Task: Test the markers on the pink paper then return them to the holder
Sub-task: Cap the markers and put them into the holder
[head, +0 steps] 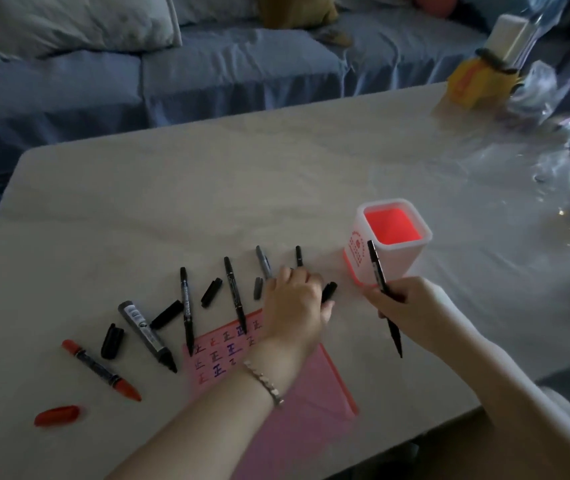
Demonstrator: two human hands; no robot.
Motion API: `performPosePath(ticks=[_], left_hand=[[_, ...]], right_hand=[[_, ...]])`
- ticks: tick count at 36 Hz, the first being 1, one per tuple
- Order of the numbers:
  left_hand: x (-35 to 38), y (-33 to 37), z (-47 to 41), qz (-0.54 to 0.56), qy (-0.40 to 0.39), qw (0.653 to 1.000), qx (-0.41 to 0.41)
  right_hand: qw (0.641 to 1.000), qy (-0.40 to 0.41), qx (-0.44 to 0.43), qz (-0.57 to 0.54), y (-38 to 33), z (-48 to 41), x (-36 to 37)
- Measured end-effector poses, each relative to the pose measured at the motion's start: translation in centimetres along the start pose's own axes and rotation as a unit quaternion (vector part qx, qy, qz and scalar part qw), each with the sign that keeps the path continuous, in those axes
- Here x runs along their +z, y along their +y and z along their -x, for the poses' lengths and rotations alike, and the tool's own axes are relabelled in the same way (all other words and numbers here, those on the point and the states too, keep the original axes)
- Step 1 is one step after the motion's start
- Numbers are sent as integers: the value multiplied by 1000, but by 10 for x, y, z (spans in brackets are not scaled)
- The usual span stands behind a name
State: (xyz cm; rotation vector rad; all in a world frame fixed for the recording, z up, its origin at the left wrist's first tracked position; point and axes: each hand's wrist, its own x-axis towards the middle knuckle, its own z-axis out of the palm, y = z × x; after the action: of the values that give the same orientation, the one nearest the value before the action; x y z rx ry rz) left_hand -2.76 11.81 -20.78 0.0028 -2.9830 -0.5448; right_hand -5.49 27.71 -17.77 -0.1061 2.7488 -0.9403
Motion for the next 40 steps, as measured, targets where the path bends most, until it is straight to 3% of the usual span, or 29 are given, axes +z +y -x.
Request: performPosePath(ticks=[5,11,15,19,25,31,40], left_hand=[[20,6,-26,-75,-72,995,-9],[33,9,-26,-79,-62,994,-30],[15,14,-8,70,43,996,-20],[-22,12,21,324,0,943,-84],[-56,-25,67,391,36,912,-117],[-77,-44,93,449,53,881,-138],[-88,-54,110,486,93,859,-133]], right_hand=[[998,19,-32,-42,8,6,-5],[994,53,-31,-95,14,13,-4],[989,80,-42,-118,11,15,-7],[980,107,-41,-165,2,20,-8],[930,125,-69,-339,-33,38,4],[874,57,-82,-476,-71,60,25],[862,-18,-98,-496,-90,74,45]])
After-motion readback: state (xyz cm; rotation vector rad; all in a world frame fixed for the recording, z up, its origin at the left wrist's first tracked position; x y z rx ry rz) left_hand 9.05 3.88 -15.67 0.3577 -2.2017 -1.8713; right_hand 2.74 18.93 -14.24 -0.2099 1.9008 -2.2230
